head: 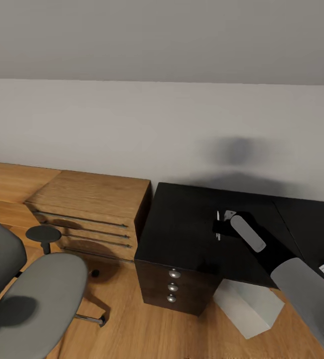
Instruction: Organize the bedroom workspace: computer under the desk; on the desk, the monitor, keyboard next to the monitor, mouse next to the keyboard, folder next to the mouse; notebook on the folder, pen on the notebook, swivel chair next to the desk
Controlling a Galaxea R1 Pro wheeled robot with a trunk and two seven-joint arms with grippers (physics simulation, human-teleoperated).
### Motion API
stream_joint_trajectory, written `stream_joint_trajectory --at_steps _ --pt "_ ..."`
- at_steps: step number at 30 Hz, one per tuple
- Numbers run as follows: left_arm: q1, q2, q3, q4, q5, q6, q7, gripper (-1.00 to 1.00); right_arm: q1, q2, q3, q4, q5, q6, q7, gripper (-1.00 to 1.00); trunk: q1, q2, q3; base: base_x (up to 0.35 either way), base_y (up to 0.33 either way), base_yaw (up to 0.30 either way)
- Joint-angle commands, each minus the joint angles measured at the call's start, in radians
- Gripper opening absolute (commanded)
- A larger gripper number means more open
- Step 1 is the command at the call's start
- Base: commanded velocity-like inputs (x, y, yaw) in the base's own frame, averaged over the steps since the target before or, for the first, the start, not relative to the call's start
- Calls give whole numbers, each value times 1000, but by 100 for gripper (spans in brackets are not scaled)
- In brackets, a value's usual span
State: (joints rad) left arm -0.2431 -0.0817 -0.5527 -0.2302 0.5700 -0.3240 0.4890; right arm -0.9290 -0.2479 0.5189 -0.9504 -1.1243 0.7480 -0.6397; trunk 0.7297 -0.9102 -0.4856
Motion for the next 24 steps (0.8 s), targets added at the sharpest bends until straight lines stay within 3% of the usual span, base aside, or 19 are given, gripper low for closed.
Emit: stream_joint_trajectory --at_steps 1,7,11,17,24 --pt "-1 0 -9 0 8 -4 5 100 -1 -8 3 -3 -13 -2 -10 -100 -4 6 2 0 0 -249" --pt "-1 0 -9 0 8 -4 5 100 -2 -30 0 -5 -14 -2 -11 -100 -27 48 21 0 0 -256" --pt "-1 0 -9 0 8 -4 5 100 -2 -42 -4 -5 -14 -4 -15 -100 -27 48 21 0 0 -261" --pt "-1 2 -7 1 10 -4 6 100 -1 -90 -22 -4 -13 -22 -17 -100 -27 48 21 0 0 -262" --pt "-1 2 -7 2 9 -3 6 100 -2 -98 -25 0 -10 -25 -17 -100 -27 48 21 0 -148 -266"
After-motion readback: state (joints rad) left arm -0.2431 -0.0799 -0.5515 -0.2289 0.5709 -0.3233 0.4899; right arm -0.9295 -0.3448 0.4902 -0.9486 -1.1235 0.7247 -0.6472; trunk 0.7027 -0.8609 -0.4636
